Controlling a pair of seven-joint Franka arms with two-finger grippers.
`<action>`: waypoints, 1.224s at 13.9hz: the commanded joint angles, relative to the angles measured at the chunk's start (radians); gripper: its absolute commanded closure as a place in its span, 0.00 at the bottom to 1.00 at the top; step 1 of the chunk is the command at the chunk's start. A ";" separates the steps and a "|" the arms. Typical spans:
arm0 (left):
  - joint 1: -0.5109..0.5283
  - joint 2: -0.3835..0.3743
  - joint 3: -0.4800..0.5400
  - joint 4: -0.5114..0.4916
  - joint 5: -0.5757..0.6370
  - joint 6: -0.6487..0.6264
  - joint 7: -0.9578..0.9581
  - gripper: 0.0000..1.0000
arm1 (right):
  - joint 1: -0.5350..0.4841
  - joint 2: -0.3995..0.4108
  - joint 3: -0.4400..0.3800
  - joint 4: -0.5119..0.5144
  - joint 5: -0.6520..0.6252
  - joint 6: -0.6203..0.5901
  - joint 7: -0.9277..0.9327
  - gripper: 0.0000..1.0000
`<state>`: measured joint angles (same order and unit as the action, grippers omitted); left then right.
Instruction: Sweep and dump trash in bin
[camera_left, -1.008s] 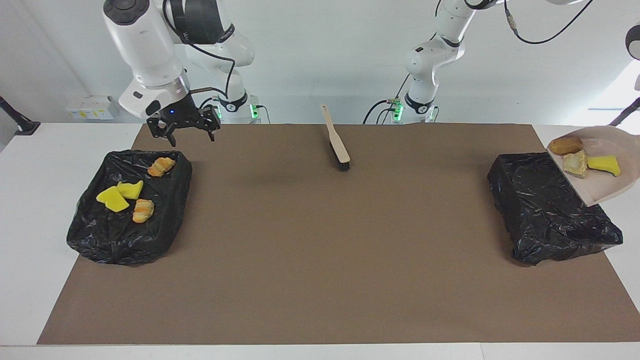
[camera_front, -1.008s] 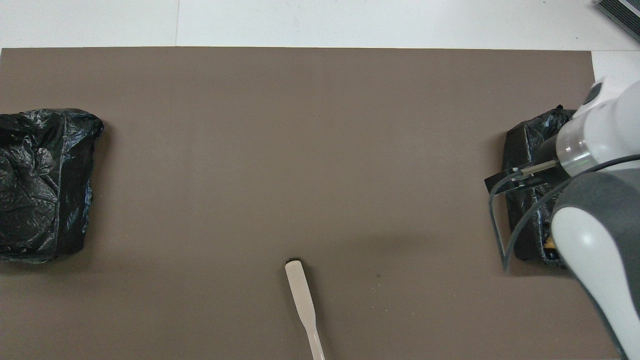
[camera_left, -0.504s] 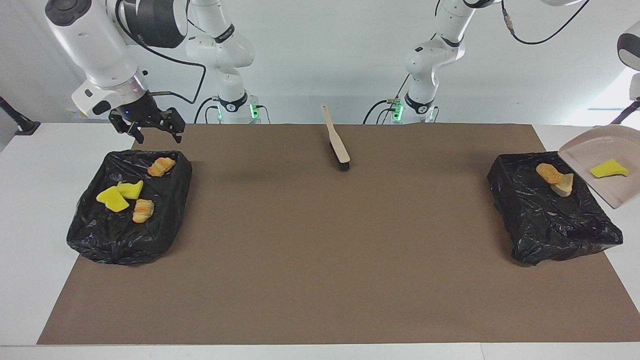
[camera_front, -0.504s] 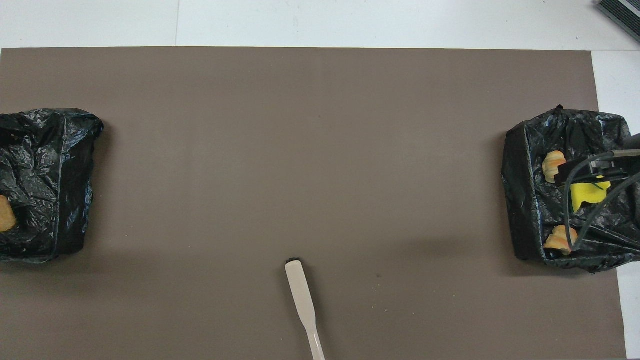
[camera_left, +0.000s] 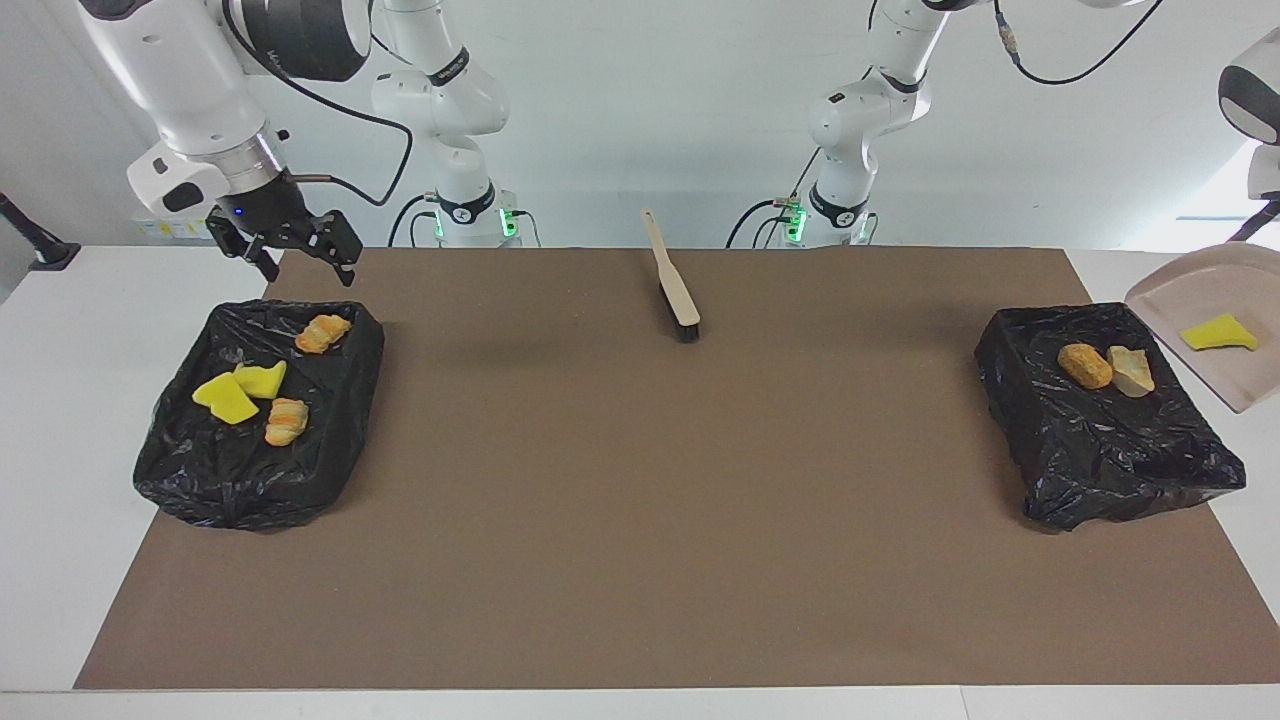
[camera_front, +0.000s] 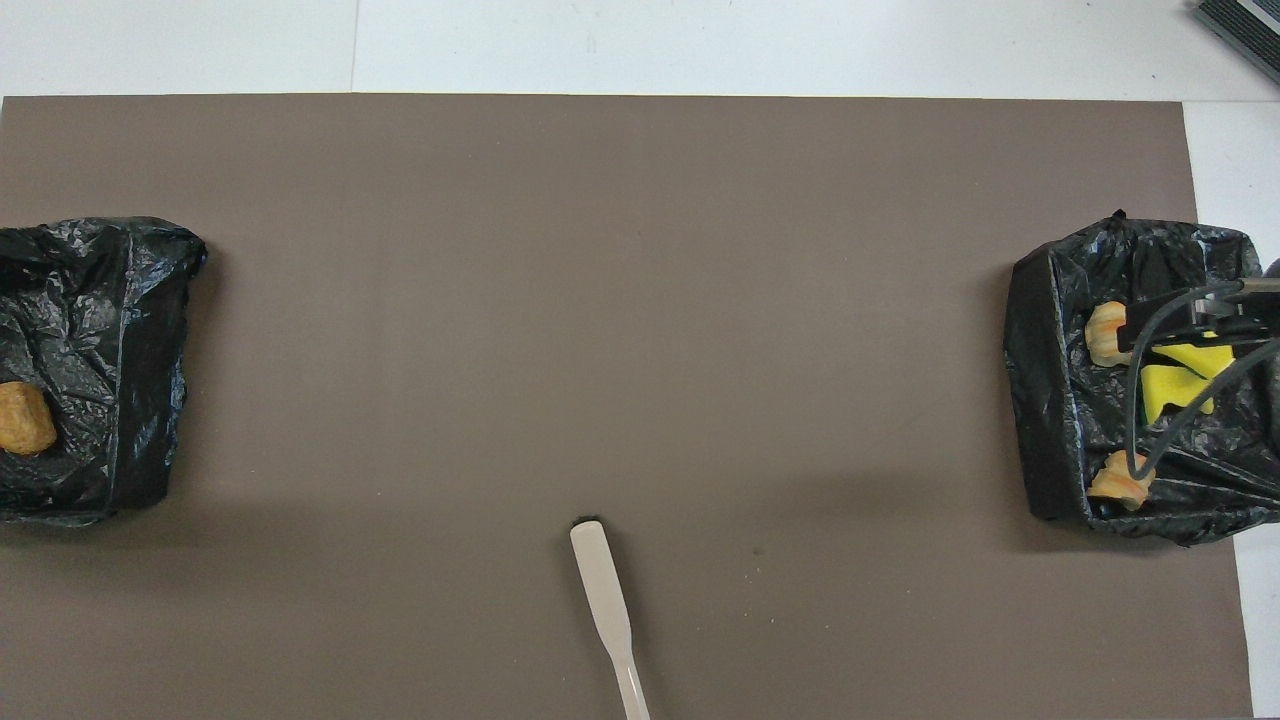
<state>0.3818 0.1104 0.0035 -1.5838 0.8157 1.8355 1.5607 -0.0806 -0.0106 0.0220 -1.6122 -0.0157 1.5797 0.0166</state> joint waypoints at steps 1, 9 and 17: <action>-0.050 -0.025 0.009 -0.022 0.080 -0.008 -0.025 1.00 | -0.005 -0.019 0.006 -0.006 0.009 0.002 0.013 0.00; -0.138 -0.044 0.004 -0.019 0.207 -0.140 -0.152 1.00 | -0.002 -0.019 0.010 -0.006 0.020 0.003 0.016 0.00; -0.276 -0.135 0.001 -0.201 0.272 -0.145 -0.267 1.00 | -0.002 -0.019 0.010 -0.006 0.022 0.003 0.016 0.00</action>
<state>0.1126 0.0597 -0.0077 -1.6675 1.0613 1.6527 1.3331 -0.0805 -0.0188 0.0291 -1.6121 -0.0127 1.5797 0.0166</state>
